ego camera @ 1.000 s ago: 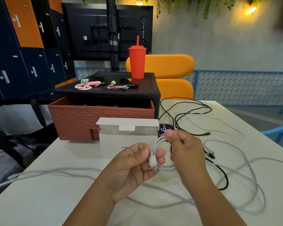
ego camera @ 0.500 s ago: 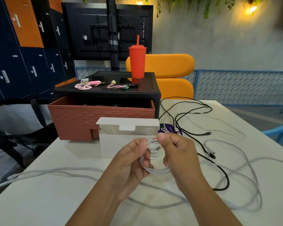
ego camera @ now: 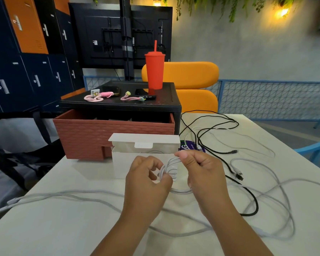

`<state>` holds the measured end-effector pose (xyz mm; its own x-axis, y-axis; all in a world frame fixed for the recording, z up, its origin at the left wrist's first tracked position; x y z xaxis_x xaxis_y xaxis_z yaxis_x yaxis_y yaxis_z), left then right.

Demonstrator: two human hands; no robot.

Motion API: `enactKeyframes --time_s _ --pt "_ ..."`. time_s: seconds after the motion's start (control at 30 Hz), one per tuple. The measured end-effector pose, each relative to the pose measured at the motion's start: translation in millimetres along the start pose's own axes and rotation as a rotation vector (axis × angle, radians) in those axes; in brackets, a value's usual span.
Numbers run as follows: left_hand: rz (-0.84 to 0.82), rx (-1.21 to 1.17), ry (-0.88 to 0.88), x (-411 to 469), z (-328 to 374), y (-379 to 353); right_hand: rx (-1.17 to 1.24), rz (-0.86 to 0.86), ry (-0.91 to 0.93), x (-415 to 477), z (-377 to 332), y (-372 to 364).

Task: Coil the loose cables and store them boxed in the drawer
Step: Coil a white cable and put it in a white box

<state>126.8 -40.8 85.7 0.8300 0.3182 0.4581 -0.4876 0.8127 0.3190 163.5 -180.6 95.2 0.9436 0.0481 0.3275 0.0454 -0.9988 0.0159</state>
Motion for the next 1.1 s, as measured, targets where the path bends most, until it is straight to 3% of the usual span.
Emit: enactKeyframes --time_s 0.13,0.37,0.5,0.67,0.8,0.97,1.1 --pt "-0.169 -0.023 0.091 2.3 -10.4 -12.0 -0.013 -0.016 -0.004 0.0 -0.6 0.5" --pt "-0.556 -0.824 0.505 -10.5 -14.5 -35.9 -0.037 -0.269 0.012 -3.3 -2.7 -18.4" --pt "-0.688 -1.026 0.676 -20.7 -10.7 -42.4 -0.070 -0.359 0.074 -7.5 -4.5 -29.0" --pt "-0.550 -1.114 0.627 -10.2 -11.2 -33.6 -0.299 -0.378 0.103 -0.5 1.9 -16.7" --pt "-0.379 -1.227 0.588 3.5 -18.2 -15.7 -0.502 -0.242 0.040 13.1 8.0 19.0" --pt "-0.308 -1.264 0.538 6.5 -18.4 -10.7 -0.718 -0.111 0.044 17.3 1.7 46.2" --pt "-0.286 -1.319 0.482 7.8 -14.3 -7.7 -0.931 -0.267 0.053 10.0 -0.3 27.2"
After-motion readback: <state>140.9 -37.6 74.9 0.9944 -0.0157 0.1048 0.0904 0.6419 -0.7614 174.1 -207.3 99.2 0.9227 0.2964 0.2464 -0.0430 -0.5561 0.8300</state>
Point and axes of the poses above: each hand's wrist, its own x-axis towards the middle knuckle, its own y-axis out of the back of the hand, z = x × y, the point moved 8 cm from there along x, towards the middle knuckle, and after that the axes turned 3 degrees about -z, right-handed, at the moved point
